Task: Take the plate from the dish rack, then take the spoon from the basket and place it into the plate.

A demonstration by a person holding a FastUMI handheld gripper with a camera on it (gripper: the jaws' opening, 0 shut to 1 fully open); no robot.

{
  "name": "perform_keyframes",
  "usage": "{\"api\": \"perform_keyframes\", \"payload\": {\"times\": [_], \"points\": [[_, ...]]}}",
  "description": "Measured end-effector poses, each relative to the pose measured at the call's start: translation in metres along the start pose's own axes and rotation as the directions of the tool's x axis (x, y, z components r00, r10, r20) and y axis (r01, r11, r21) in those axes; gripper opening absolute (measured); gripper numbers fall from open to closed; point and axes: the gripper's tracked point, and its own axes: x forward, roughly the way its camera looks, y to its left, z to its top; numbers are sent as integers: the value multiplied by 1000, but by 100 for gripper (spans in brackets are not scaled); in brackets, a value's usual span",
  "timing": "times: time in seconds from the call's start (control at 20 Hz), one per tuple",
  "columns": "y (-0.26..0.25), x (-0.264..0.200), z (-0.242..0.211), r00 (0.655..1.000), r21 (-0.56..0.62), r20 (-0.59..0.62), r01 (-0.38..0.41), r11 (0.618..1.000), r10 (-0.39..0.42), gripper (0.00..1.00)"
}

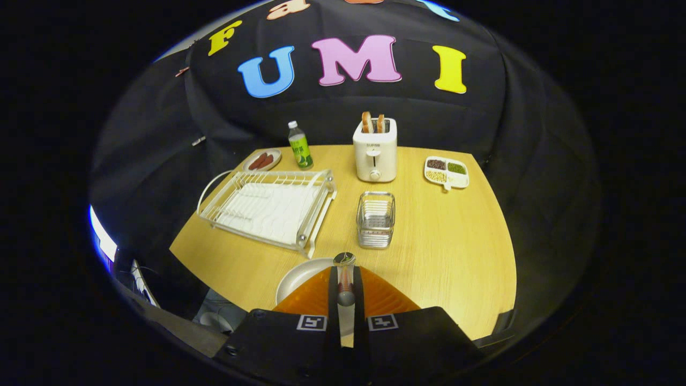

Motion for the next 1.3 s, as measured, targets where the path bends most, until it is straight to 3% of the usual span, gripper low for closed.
{"api": "perform_keyframes", "payload": {"times": [0.15,0.4,0.6,0.85,1.05,1.15,1.3], "points": [[13,20,-38,998,-34,-60,-9,999,7,13],[30,45,-56,999,-39,-47,-29,999,27,13],[32,52,-80,993,-34,-111,-34,999,30,13],[30,63,-114,981,23,-190,-20,1000,24,13],[24,70,-130,972,4,-235,17,1000,-16,15],[22,70,-130,971,6,-239,33,999,-31,18],[17,72,-124,972,25,-229,56,998,-49,51]]}}
